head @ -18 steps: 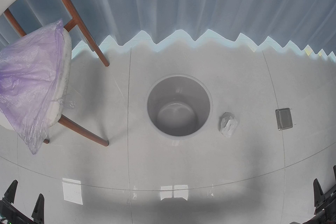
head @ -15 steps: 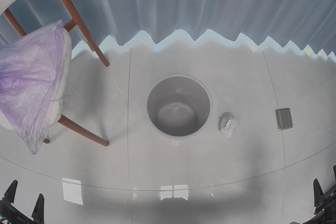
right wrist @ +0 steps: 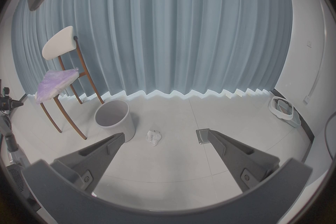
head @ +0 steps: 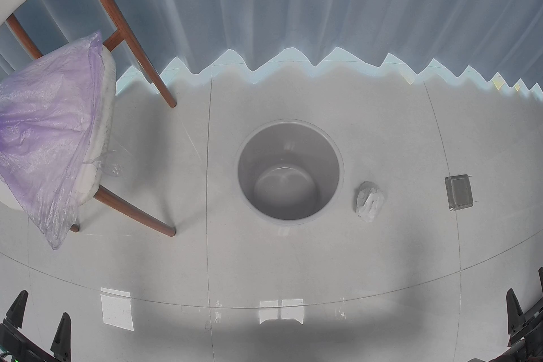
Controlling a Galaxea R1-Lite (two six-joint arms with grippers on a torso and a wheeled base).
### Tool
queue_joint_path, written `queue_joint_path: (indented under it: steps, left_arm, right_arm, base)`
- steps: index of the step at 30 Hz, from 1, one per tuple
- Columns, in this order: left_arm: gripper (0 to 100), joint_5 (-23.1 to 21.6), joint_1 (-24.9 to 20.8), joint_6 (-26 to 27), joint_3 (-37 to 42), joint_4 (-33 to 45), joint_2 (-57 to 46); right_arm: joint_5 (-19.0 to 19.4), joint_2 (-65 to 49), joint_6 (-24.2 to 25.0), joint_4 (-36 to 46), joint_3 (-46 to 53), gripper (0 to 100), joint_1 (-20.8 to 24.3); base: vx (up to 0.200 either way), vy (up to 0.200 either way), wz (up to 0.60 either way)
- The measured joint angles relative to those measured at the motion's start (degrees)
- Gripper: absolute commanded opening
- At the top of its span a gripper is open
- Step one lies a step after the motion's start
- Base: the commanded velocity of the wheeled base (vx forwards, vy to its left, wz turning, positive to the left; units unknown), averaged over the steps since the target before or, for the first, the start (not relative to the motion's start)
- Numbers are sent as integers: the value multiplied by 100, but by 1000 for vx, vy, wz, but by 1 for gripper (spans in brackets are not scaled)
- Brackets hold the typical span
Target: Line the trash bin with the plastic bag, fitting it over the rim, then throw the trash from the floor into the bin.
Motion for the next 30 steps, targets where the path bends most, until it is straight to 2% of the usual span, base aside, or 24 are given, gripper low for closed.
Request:
queue_joint_path:
  steps: [30]
  left_arm:
    - [100, -17, 5, 41, 0, -46, 0]
  right_arm:
    - [0, 0, 0, 0, 0, 100, 0]
  base:
    - [0, 0, 0]
